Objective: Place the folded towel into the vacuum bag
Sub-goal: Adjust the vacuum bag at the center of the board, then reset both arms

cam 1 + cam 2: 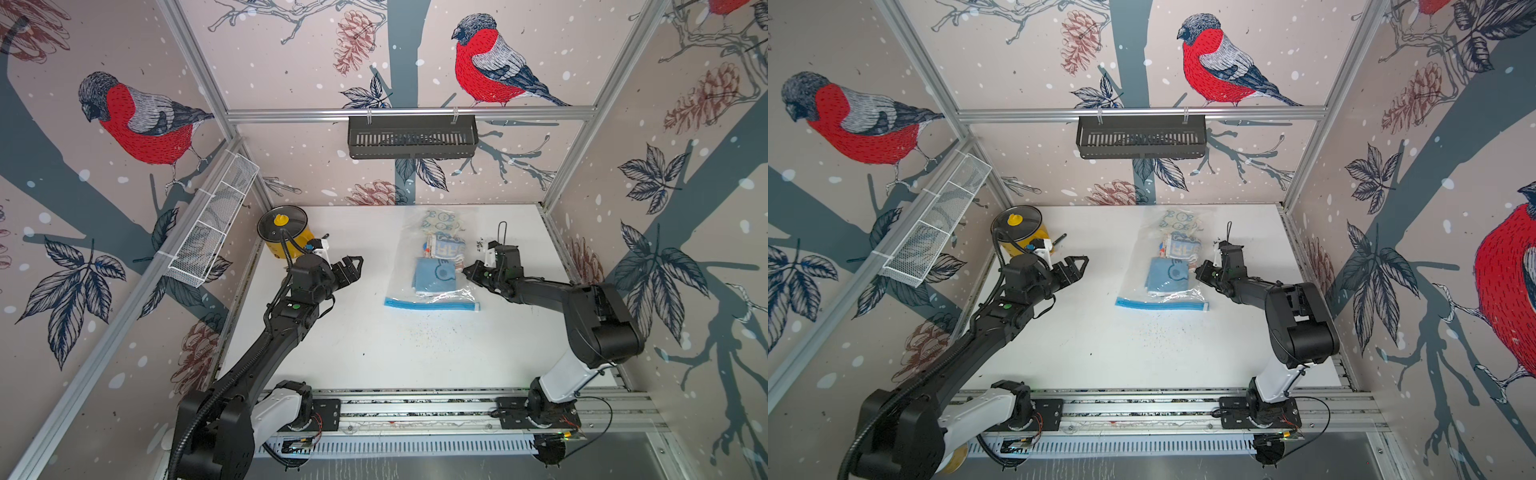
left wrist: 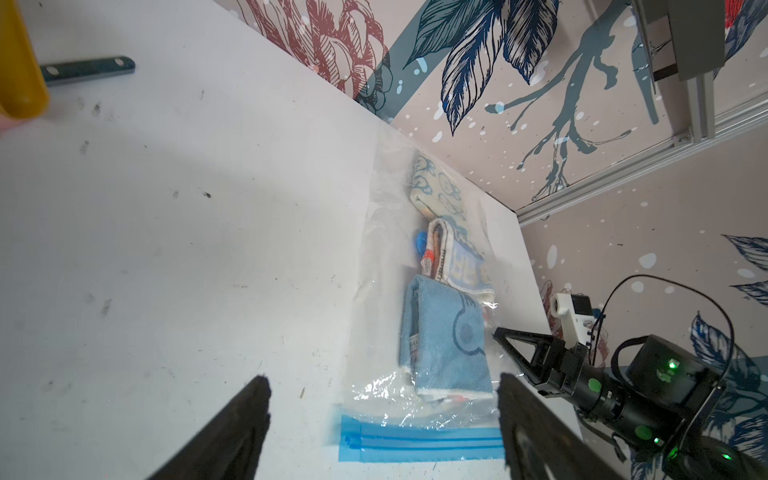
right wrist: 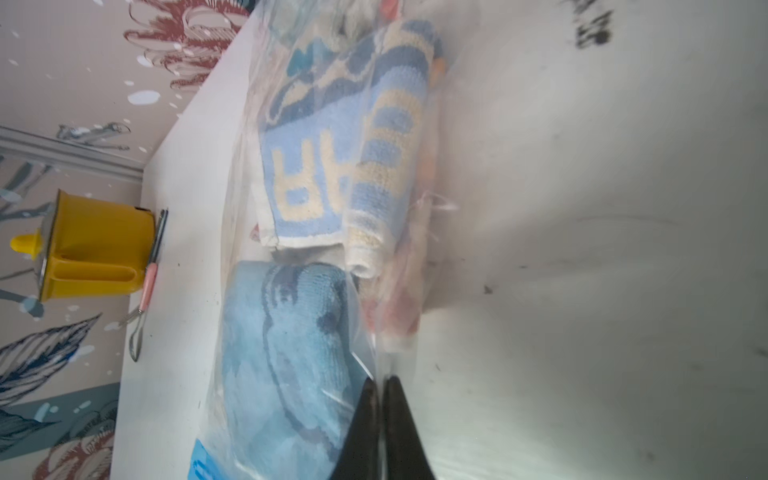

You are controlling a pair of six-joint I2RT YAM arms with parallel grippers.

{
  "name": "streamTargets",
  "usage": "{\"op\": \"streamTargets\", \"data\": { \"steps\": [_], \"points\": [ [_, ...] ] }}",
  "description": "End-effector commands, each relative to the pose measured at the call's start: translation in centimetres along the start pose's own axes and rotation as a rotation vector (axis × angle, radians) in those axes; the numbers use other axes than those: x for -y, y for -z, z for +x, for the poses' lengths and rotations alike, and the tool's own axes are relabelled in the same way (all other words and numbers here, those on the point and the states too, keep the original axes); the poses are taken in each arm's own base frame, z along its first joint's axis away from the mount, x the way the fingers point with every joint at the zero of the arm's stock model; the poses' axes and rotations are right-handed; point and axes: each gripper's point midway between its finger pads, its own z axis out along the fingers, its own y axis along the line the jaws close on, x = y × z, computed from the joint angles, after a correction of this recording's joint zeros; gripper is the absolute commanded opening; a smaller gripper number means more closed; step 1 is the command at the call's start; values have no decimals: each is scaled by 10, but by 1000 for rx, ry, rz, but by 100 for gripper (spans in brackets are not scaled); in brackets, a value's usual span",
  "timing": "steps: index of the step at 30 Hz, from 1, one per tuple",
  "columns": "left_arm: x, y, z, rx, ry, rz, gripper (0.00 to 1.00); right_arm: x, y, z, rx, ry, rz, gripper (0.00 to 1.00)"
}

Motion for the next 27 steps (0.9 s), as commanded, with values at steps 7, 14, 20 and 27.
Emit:
{"op": "streamTargets", "data": {
  "steps": [7, 14, 20, 27],
  "points": [
    [-8, 40, -40, 133, -314, -192, 95, 10, -28, -8, -52, 49, 157, 22],
    [-21, 54, -43, 261, -368, -228, 97, 4, 6, -42, 76, 72, 252, 66],
    [-43, 58, -45, 334, -364, -321, 97, -40, 89, -77, 342, 231, 270, 93],
    [-62, 67, -58, 413, -395, -453, 97, -64, 192, -110, 715, 330, 332, 99]
  ]
}}
